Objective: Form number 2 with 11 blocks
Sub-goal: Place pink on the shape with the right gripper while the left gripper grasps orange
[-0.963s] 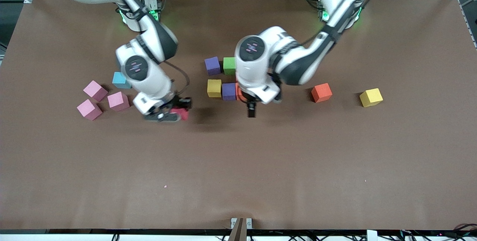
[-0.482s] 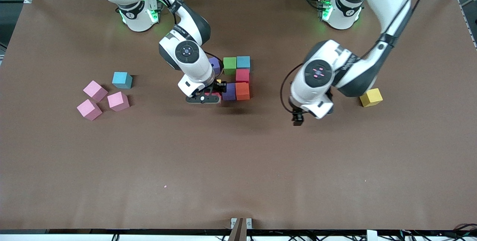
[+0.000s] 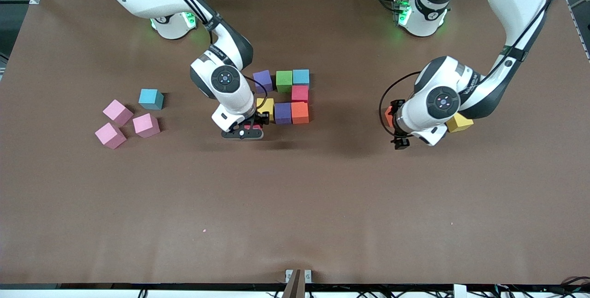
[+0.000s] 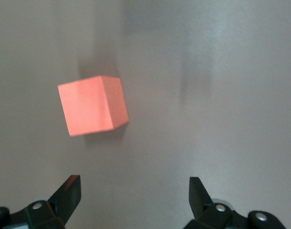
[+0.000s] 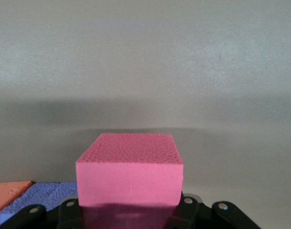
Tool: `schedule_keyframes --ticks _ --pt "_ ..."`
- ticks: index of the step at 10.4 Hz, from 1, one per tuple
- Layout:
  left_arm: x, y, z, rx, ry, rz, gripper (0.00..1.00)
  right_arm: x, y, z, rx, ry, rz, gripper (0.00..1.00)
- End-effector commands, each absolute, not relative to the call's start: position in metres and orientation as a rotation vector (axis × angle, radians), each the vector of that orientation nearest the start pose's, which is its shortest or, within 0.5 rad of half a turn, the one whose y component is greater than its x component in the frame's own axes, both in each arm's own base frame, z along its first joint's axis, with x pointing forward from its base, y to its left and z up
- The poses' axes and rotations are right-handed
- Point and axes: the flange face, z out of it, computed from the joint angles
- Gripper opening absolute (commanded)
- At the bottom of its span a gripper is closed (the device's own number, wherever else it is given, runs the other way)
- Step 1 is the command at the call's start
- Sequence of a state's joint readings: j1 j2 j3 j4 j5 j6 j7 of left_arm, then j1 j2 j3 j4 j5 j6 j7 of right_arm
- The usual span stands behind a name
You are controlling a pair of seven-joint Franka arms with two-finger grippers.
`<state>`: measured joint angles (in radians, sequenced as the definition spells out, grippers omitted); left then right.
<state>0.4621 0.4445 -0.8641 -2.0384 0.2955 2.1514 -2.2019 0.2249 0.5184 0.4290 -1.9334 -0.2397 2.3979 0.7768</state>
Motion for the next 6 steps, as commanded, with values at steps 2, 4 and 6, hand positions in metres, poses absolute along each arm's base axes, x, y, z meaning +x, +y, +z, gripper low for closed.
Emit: schedule_keyframes --ticks 2,4,6 --pt "0.488 -0.189 0.264 2.208 2.415 -0.153 1.0 0.488 0.393 0.215 -3.08 -0.029 0.036 0.28" --pt "0.471 -0.176 0.253 2.163 2.472 -0.125 1.0 0.487 0.394 0.209 -3.083 -0.036 0.047 0.28" --pt "0.469 -0.162 0.246 2.095 2.516 -0.126 1.0 0.482 0.396 0.199 -3.087 -0.046 0.069 0.28"
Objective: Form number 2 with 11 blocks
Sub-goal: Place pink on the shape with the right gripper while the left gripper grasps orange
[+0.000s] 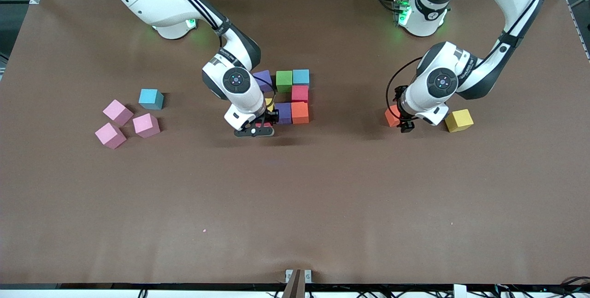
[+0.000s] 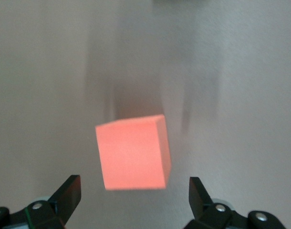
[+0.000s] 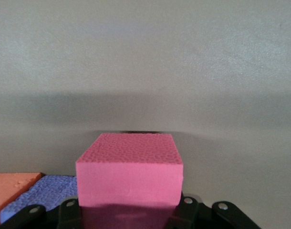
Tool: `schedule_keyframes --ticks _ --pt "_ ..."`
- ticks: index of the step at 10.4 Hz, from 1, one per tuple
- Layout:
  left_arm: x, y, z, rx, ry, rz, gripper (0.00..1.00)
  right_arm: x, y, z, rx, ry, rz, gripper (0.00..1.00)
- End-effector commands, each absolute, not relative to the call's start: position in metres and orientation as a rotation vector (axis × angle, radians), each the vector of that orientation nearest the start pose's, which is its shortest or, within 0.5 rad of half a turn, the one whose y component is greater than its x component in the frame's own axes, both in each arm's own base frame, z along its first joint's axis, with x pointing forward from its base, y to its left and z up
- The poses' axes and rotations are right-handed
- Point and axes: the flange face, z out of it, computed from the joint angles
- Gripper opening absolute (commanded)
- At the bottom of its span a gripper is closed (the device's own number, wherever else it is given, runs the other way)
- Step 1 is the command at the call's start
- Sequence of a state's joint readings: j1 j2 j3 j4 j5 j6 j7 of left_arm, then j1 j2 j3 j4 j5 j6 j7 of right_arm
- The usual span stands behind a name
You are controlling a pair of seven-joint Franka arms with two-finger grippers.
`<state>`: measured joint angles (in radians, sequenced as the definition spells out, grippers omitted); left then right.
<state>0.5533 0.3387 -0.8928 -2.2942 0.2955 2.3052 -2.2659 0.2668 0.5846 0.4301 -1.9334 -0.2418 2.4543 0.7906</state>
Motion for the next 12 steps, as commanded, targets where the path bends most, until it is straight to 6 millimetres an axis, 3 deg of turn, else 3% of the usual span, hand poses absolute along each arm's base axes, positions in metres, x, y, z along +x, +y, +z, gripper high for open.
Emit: schedule_keyframes --ticks 1,5,7,9,12 --pt "0.472 -0.158 0.245 2.061 2.527 -0.127 1.0 0.48 0.398 0.198 -3.088 -0.053 0.071 0.28" --pt "0.472 -0.159 0.24 2.029 2.548 -0.149 1.0 0.483 0.392 0.183 -3.103 -0.053 0.082 0.29" --pt "0.472 -0.161 0.238 2.018 2.54 -0.158 1.0 0.485 0.392 0.178 -3.084 -0.041 0.066 0.35" --pt "0.471 -0.164 0.232 2.012 2.535 -0.18 1.0 0.489 0.393 0.181 -3.073 0.047 0.068 0.36" --pt "0.469 -0.164 0.218 2.02 2.534 -0.161 1.0 0.488 0.395 0.182 -3.077 0.035 0.061 0.38"
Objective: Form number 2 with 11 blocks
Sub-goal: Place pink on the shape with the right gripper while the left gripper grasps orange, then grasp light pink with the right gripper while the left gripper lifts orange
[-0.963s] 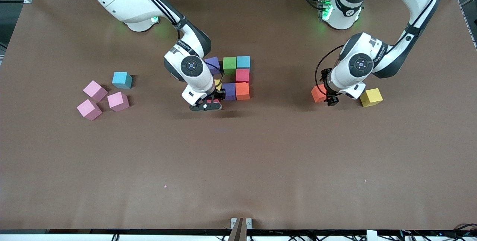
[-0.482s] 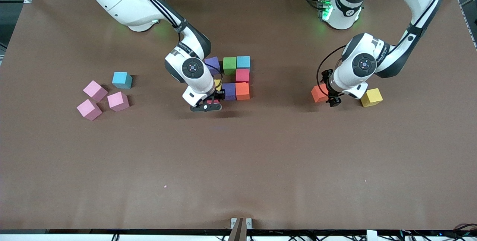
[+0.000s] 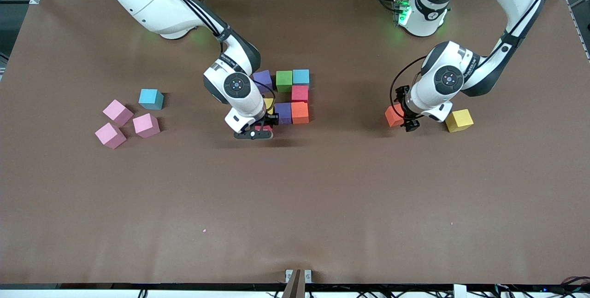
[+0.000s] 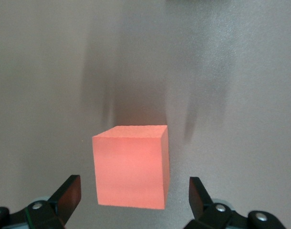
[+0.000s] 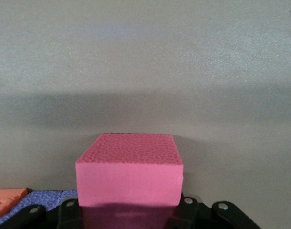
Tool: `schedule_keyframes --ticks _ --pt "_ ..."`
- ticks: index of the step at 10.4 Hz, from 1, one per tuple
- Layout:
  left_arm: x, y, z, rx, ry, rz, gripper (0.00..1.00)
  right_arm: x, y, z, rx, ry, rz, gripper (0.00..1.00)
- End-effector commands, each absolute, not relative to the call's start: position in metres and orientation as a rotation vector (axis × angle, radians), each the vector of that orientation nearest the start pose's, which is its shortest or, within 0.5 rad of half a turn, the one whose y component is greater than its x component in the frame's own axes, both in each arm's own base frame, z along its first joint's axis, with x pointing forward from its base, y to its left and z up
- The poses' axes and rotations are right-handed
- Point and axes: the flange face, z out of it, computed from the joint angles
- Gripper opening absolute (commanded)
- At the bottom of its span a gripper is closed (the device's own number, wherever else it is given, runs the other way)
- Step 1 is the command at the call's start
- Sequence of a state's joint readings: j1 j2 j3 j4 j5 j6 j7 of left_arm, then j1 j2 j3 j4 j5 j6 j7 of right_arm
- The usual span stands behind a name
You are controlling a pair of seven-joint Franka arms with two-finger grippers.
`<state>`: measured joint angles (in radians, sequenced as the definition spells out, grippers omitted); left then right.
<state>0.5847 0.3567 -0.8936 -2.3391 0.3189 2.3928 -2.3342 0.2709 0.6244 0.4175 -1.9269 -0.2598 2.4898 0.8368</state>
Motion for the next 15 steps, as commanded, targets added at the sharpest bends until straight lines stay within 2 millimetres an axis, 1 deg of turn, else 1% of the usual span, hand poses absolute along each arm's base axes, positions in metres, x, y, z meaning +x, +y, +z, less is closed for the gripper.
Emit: schedule_keyframes --ticks 1,2,4,5,6,7,8,9,10,11,12,13,14,15 --pt "0.468 -0.163 0.209 2.019 2.55 -0.133 1.0 0.489 0.395 0.182 -3.076 0.035 0.059 0.54" --pt "0.465 -0.165 0.201 2.018 2.561 -0.099 1.0 0.489 0.395 0.185 -3.079 0.026 0.053 1.0" --pt "0.462 -0.164 0.187 2.017 2.576 -0.048 1.0 0.492 0.395 0.195 -3.085 -0.083 0.02 1.0" --pt "0.461 -0.165 0.185 2.017 2.576 -0.033 1.0 0.494 0.395 0.2 -3.082 -0.104 0.005 1.0" --pt "0.461 -0.165 0.185 2.017 2.576 -0.033 1.0 0.498 0.393 0.211 -3.079 -0.103 -0.021 1.0" --pt "0.462 -0.165 0.186 2.013 2.577 -0.029 1.0 0.507 0.381 0.23 -3.1 -0.071 -0.033 1.0" --pt "0.463 -0.164 0.186 2.012 2.577 -0.028 1.0 0.521 0.357 0.256 -3.137 -0.018 -0.033 1.0" --pt "0.463 -0.165 0.186 2.012 2.575 -0.027 1.0 0.527 0.343 0.277 -3.157 0.0 -0.03 1.0" --pt "0.464 -0.164 0.187 2.011 2.576 -0.024 0.91 0.533 0.33 0.293 -3.145 0.063 -0.036 1.0" --pt "0.465 -0.165 0.187 2.01 2.575 -0.025 0.46 0.545 0.304 0.309 -3.14 0.076 -0.052 1.0" --pt "0.465 -0.165 0.188 2.014 2.57 -0.023 0.35 0.552 0.268 0.319 -3.176 -0.006 -0.028 1.0" --pt "0.469 -0.165 0.192 2.018 2.556 -0.012 0.35 0.562 0.233 0.328 -3.195 -0.137 -0.007 1.0" --pt "0.479 -0.165 0.199 2.003 2.543 0.007 0.35 0.567 0.192 0.331 -3.205 -0.204 0.006 1.0" --pt "0.491 -0.167 0.209 2.003 2.516 0.027 0.36 0.564 0.155 0.327 -3.212 -0.276 0.024 1.0"
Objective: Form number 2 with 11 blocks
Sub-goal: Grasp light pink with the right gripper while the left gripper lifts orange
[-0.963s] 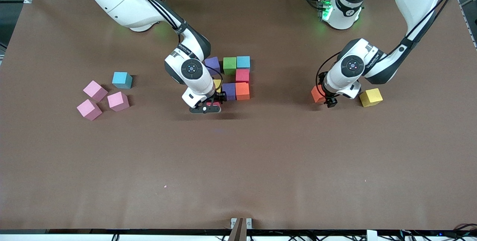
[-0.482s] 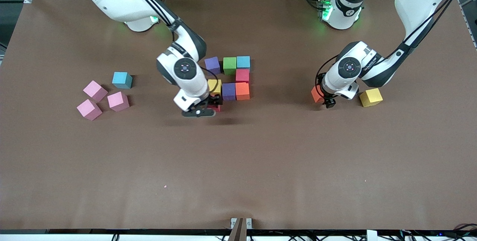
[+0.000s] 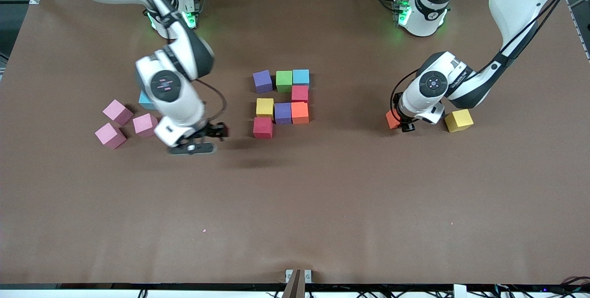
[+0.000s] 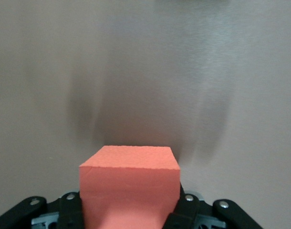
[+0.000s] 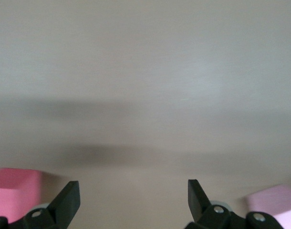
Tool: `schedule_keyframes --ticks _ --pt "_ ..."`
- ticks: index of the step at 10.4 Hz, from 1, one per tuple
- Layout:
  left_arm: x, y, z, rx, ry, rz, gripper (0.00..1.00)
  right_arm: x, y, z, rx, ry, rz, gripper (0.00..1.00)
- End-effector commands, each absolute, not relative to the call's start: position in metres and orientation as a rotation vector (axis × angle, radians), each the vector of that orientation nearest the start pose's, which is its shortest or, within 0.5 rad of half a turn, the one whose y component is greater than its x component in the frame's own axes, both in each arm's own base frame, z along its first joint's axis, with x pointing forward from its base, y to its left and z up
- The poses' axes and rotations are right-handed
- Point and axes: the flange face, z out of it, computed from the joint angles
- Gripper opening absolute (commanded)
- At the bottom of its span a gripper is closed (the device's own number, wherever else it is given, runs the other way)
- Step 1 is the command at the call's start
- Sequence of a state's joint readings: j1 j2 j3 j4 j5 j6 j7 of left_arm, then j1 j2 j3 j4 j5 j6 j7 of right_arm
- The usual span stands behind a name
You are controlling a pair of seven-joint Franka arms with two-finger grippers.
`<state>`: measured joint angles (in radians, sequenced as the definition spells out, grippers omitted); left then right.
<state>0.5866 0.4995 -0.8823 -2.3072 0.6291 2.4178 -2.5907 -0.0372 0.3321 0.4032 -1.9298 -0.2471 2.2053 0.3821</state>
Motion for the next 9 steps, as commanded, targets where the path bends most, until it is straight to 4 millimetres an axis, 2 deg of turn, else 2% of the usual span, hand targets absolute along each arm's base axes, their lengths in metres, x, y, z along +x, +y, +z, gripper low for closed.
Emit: schedule_keyframes --ticks 1,2,4,6,8,9 --pt "0.498 -0.169 0.215 2.026 2.48 0.038 0.36 0.557 0.121 0.32 -3.213 -0.302 0.023 1.0" --pt "0.509 -0.169 0.223 2.037 2.444 0.051 0.39 0.545 0.084 0.308 -3.217 -0.263 0.001 1.0" --pt "0.531 -0.169 0.241 2.093 2.359 0.084 0.4 0.524 0.03 0.274 -3.173 -0.468 -0.045 1.0" --pt "0.548 -0.162 0.256 2.251 2.234 0.121 0.4 0.511 0.005 0.26 -3.177 -0.42 0.01 1.0" --pt "0.558 -0.156 0.265 2.447 2.055 0.136 0.4 0.507 -0.005 0.251 -3.154 -0.545 0.062 1.0" --pt "0.564 -0.152 0.272 2.538 1.958 0.146 0.4 0.504 -0.02 0.244 -3.139 -0.571 0.086 1.0"
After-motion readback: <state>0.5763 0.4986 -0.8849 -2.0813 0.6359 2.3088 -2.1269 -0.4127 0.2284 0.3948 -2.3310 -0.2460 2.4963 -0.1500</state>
